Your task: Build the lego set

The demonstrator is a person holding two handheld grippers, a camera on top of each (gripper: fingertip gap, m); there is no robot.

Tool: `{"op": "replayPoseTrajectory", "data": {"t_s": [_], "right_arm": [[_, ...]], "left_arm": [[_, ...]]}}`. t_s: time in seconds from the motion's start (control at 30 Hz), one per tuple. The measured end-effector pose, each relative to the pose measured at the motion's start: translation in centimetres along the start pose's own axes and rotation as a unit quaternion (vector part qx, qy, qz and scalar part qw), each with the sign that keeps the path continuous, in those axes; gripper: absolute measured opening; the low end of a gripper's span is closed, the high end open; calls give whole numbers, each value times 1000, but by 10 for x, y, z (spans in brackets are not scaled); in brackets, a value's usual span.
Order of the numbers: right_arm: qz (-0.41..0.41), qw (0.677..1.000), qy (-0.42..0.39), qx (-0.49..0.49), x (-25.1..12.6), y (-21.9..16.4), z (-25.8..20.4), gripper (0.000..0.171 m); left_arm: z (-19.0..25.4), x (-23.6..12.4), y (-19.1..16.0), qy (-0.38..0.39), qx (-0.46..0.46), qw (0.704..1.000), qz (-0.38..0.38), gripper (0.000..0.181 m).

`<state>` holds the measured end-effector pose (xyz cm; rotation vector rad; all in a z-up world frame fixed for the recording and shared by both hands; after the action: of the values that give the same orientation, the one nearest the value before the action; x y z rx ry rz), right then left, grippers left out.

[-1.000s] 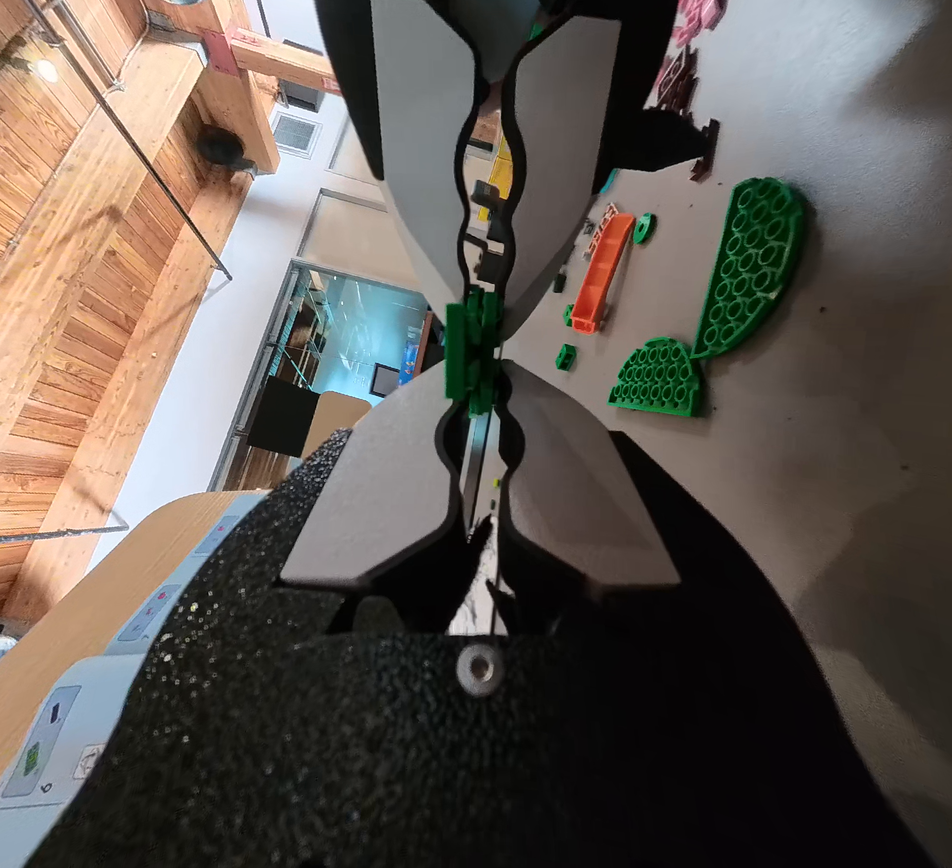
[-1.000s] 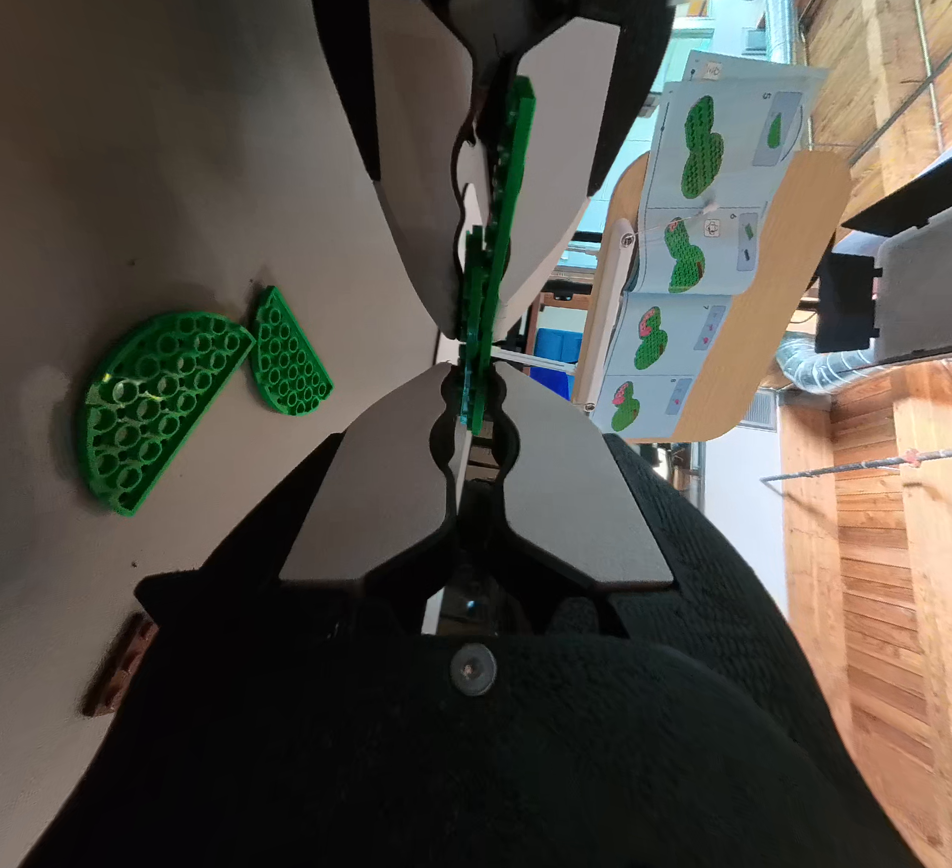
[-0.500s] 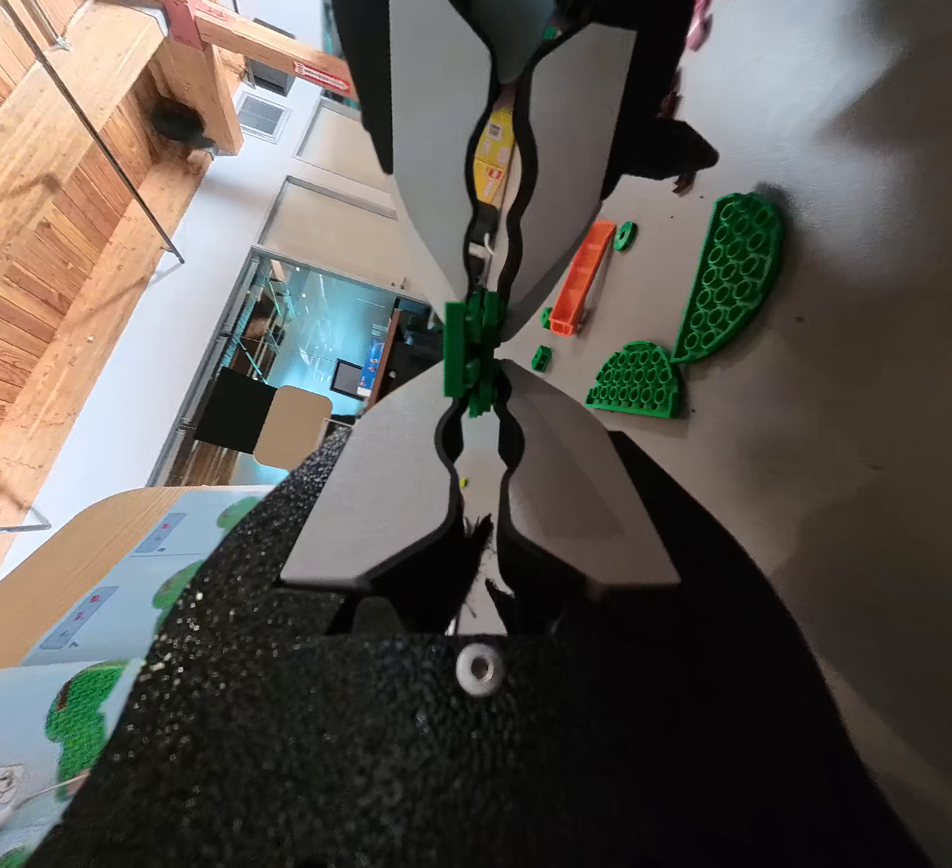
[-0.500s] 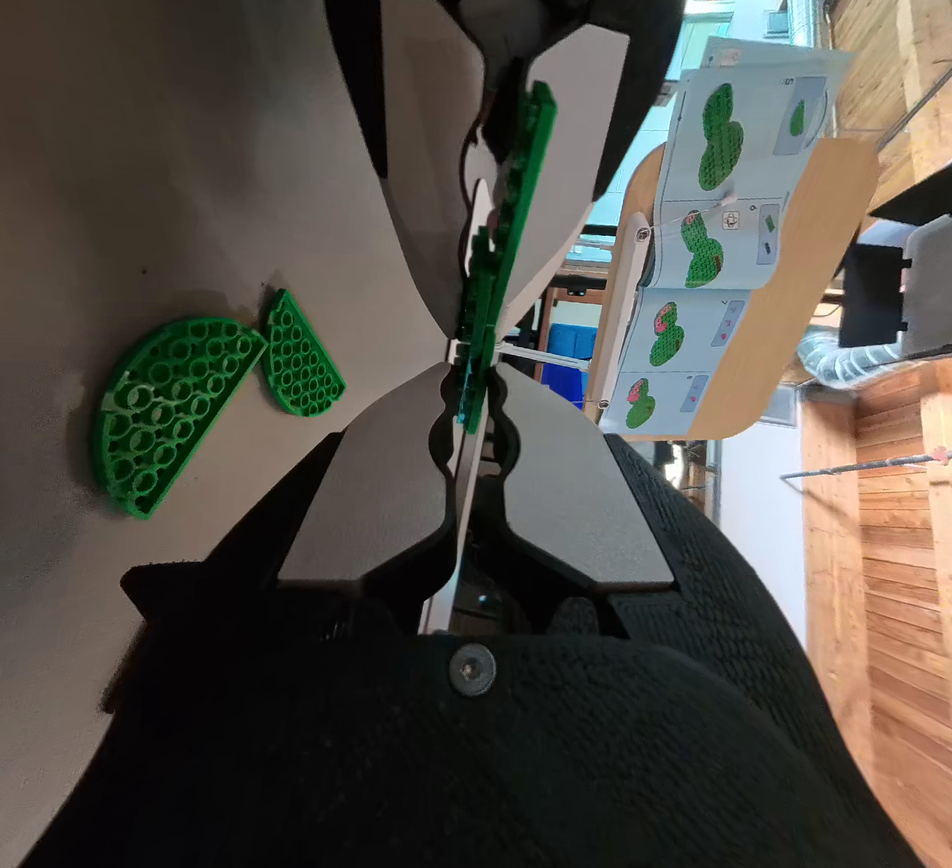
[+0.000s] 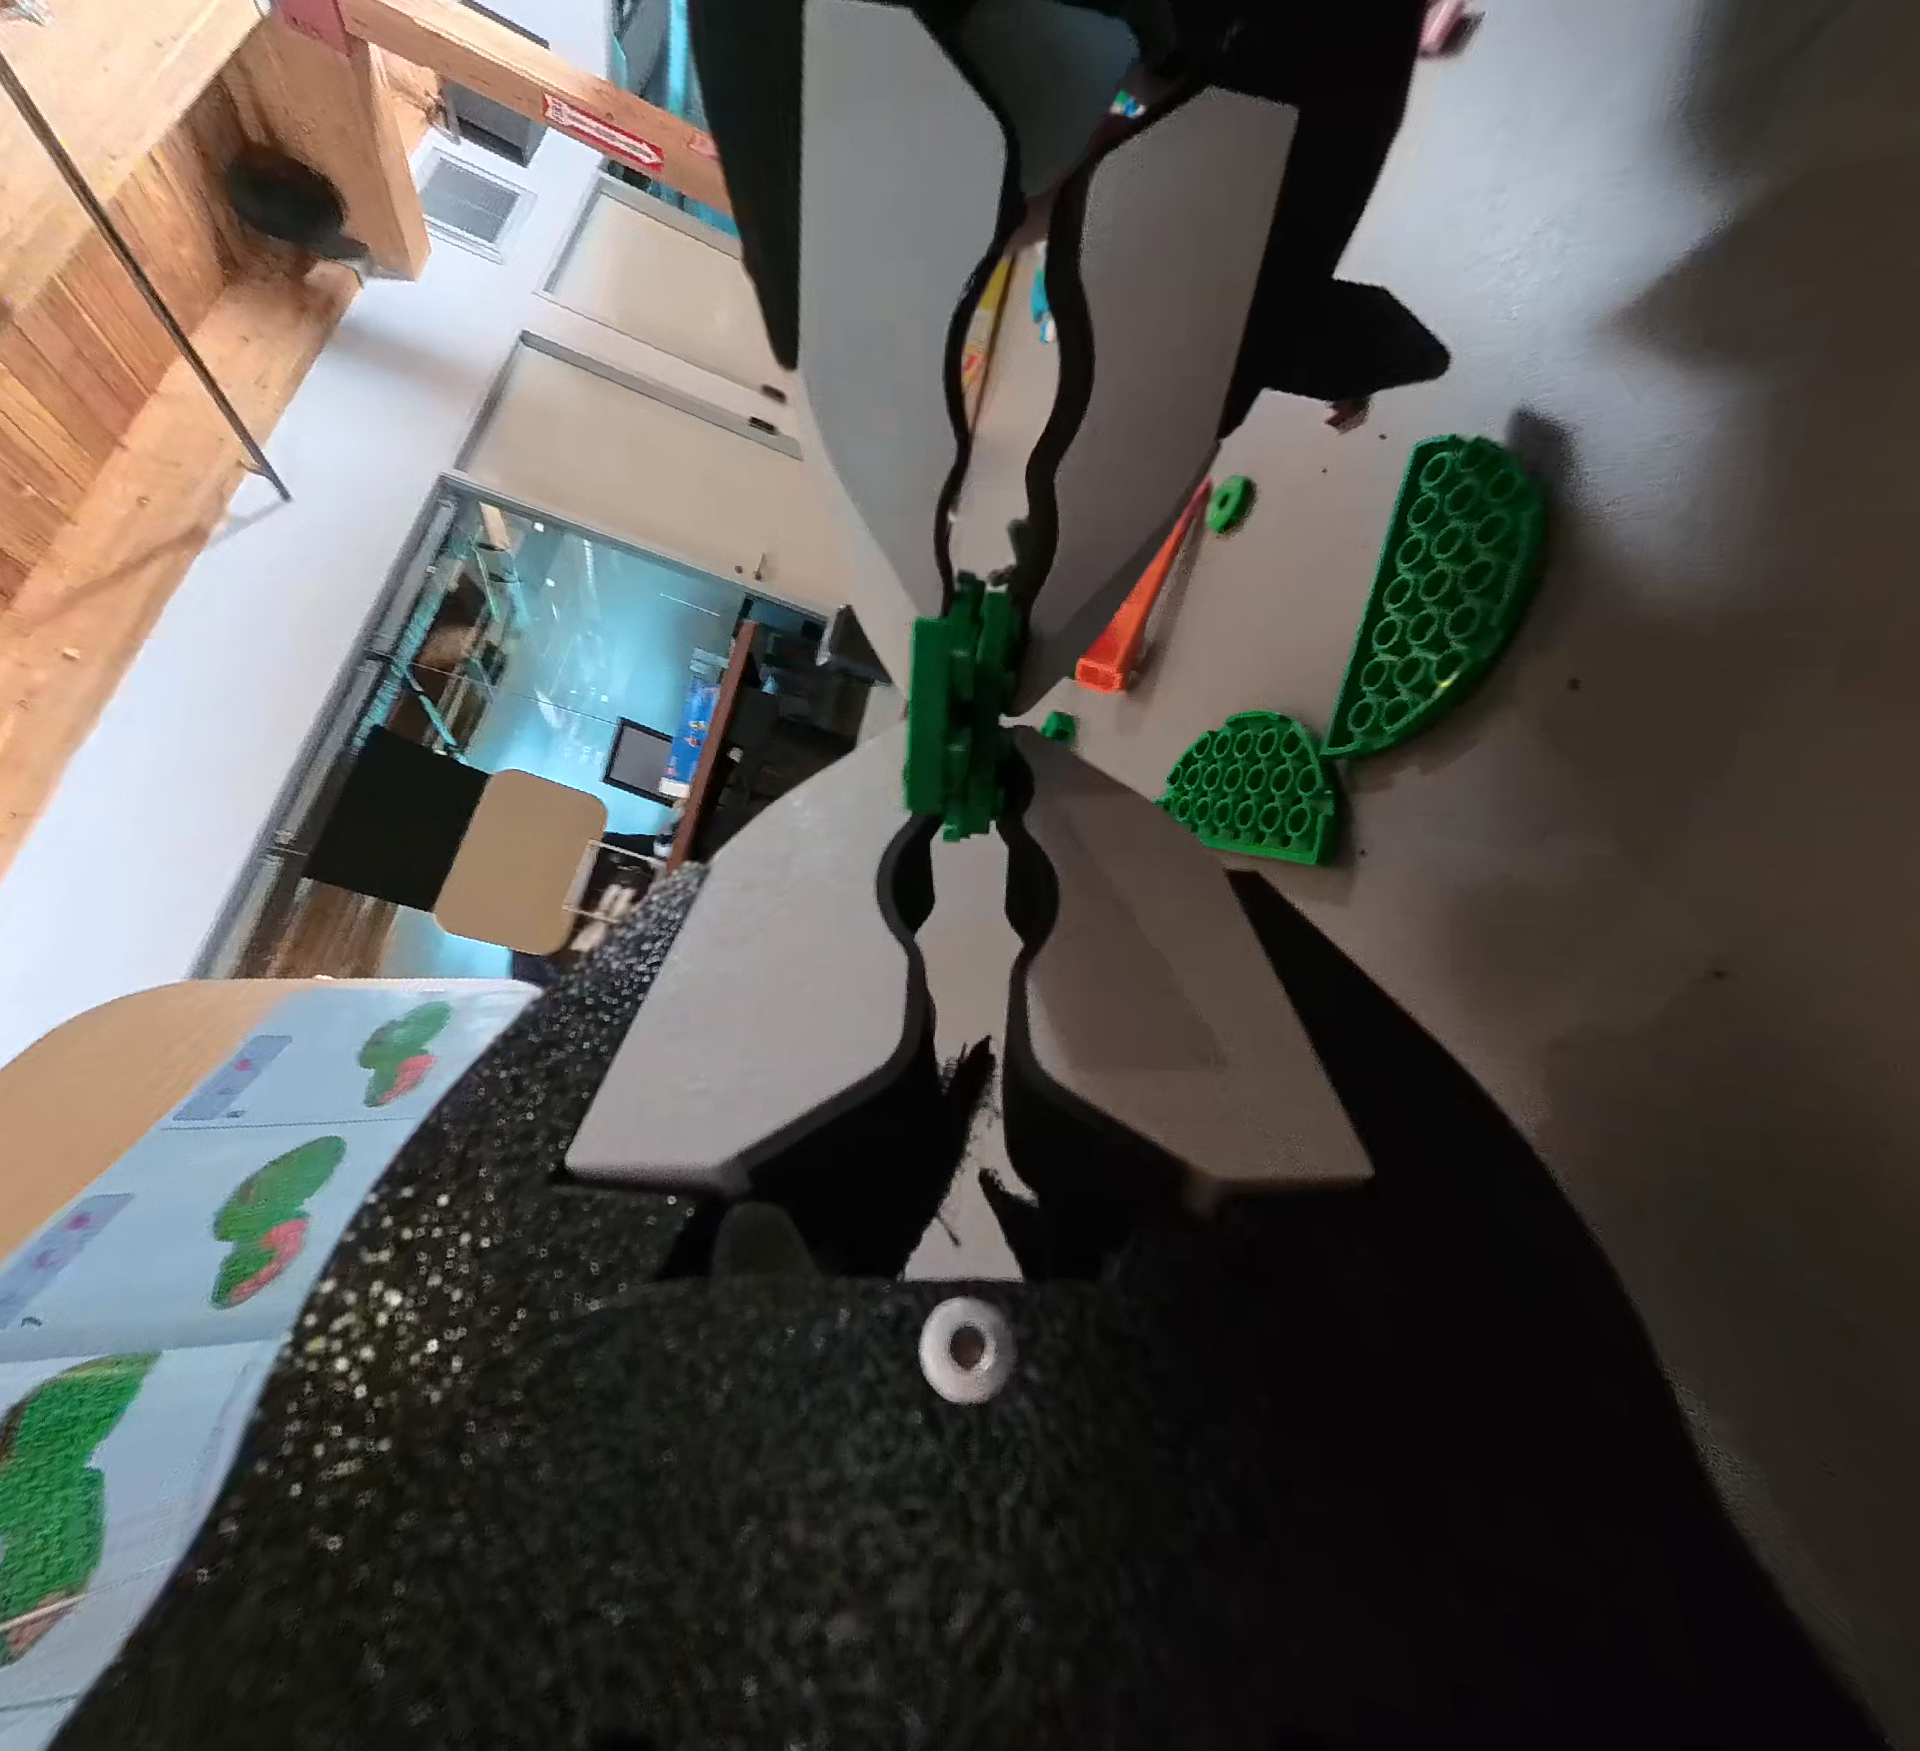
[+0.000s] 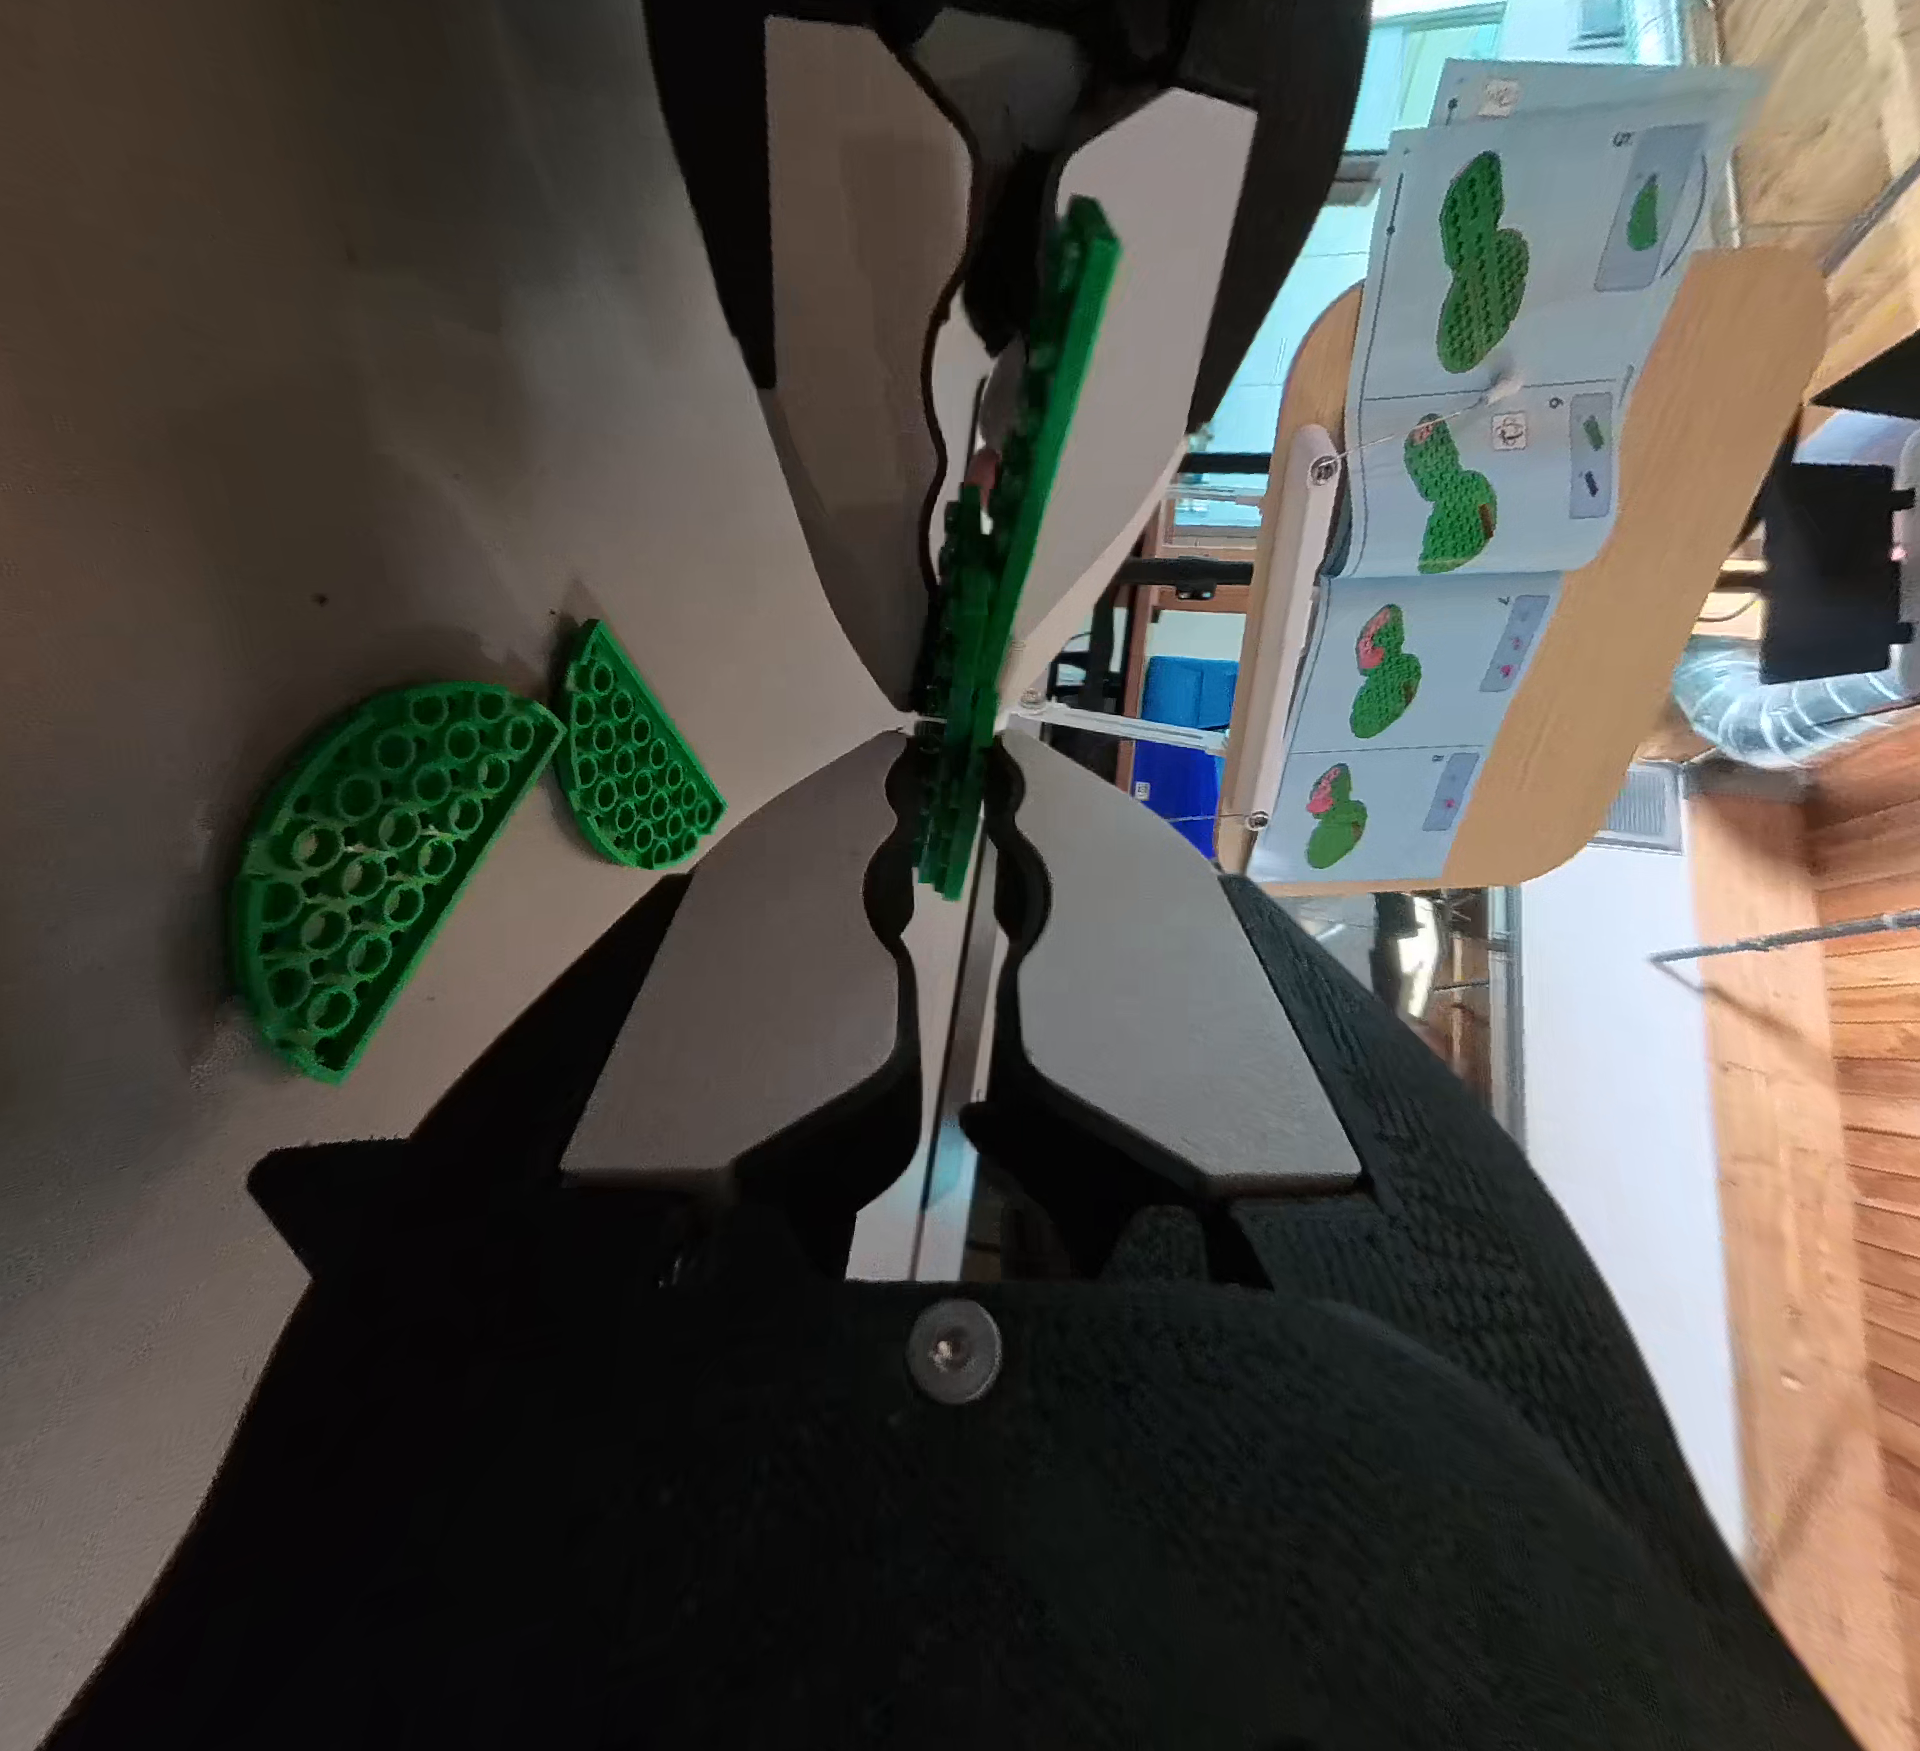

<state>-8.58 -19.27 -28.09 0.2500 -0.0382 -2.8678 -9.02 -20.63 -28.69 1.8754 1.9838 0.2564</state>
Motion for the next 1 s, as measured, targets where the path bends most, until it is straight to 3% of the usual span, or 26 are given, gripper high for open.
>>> {"op": "replayPoseTrajectory", "data": {"t_s": [1.0], "right_arm": [[-17,999,-21,-22,4,-1,6,9]], "left_arm": [[-5,-3,5,17,31,999,10,9]]}}
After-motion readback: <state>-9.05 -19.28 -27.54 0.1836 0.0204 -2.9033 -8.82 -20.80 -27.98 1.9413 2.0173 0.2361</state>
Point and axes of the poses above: each gripper's, where its closed fingertips meet, x out along the fingers, y out of its top, z = x × y across the jaws, the point moved 1 cm from there along -x, back along the fingers, and after that the axes turned 5 degrees about -y, right-handed, at the moved point
